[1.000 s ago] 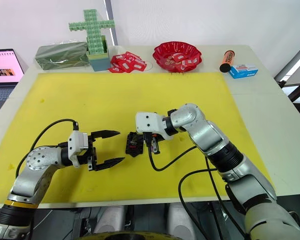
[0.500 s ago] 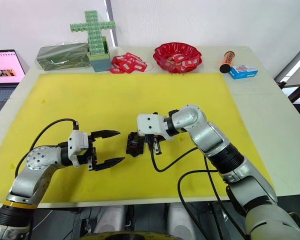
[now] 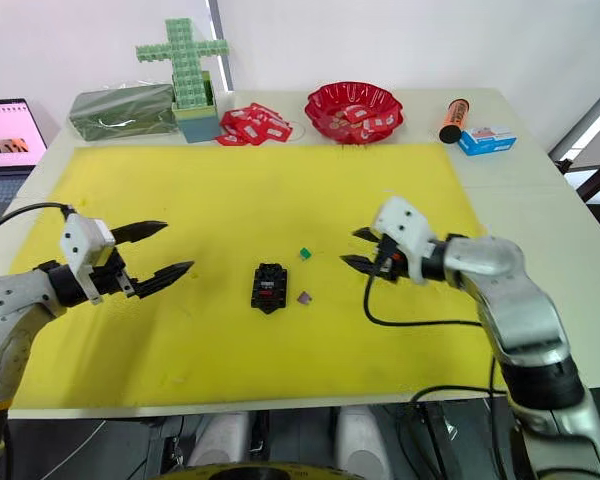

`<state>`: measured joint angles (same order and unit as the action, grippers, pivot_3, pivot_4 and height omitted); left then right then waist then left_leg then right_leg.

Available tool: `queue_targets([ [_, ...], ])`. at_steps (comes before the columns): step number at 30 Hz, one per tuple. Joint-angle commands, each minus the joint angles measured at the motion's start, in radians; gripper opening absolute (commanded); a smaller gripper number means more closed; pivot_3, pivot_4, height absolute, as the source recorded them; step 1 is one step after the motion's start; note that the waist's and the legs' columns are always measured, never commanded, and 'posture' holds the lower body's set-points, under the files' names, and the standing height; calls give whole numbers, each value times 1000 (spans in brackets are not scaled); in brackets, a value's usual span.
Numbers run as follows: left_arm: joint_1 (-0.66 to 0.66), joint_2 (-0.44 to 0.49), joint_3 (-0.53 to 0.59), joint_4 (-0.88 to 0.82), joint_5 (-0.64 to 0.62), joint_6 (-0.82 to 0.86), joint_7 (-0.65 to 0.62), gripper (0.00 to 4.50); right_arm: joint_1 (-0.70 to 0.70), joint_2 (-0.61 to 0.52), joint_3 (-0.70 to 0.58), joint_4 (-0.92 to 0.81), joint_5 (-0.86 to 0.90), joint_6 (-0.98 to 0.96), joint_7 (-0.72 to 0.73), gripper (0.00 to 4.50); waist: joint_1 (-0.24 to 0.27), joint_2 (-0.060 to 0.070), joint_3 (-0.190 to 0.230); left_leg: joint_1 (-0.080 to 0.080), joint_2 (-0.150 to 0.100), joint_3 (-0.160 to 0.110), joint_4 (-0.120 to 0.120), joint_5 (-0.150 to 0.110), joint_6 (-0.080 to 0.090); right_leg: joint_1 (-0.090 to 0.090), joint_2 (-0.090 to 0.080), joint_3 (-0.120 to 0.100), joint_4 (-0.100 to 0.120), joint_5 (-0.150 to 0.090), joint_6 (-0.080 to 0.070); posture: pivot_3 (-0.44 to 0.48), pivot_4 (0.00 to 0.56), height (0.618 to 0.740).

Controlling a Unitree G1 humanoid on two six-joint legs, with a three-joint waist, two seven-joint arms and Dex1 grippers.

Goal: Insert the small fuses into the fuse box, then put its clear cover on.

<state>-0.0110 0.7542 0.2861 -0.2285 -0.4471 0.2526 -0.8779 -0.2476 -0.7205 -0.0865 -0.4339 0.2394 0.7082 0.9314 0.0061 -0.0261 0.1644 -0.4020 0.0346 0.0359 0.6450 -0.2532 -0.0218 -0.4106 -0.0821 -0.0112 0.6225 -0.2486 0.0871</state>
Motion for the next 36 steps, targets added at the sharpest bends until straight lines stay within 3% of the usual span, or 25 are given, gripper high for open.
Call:
queue_targets([
  [1,46,22,96,70,33,-66,7,4500,121,-40,-168,-44,41,-5,-17,3816,3,0,0,0,0,1,0,0,0,0,0,0,0,0,0,0,150,740],
  [3,66,30,106,109,46,-95,-11,4500,165,-35,-211,-48,63,0,-39,4493,2,0,0,0,0,2,0,0,0,0,1,-1,-1,0,0,0,150,740],
  [14,57,-10,81,153,62,-153,9,4500,264,-27,-255,-14,106,-28,-111,4493,6,0,0,-4,4,2,1,0,0,-1,0,0,-6,1,-1,0,150,740],
  [24,-38,35,64,104,-8,-100,-97,4500,101,-25,-278,-26,251,98,-174,4493,9,1,0,-4,5,3,1,0,0,-1,2,-2,-6,2,-3,0,150,740],
  [28,-49,56,-16,-23,-81,-98,-245,4500,23,-84,-191,-42,465,338,-66,4493,3,2,0,-5,5,4,1,-1,1,-1,1,-1,-7,2,-3,0,150,740],
  [36,-20,42,-110,-125,-95,-147,-372,4500,-207,-81,81,72,481,390,11,4493,-7,2,0,-4,7,5,1,-1,1,-2,3,0,-7,3,-4,0,150,740],
])
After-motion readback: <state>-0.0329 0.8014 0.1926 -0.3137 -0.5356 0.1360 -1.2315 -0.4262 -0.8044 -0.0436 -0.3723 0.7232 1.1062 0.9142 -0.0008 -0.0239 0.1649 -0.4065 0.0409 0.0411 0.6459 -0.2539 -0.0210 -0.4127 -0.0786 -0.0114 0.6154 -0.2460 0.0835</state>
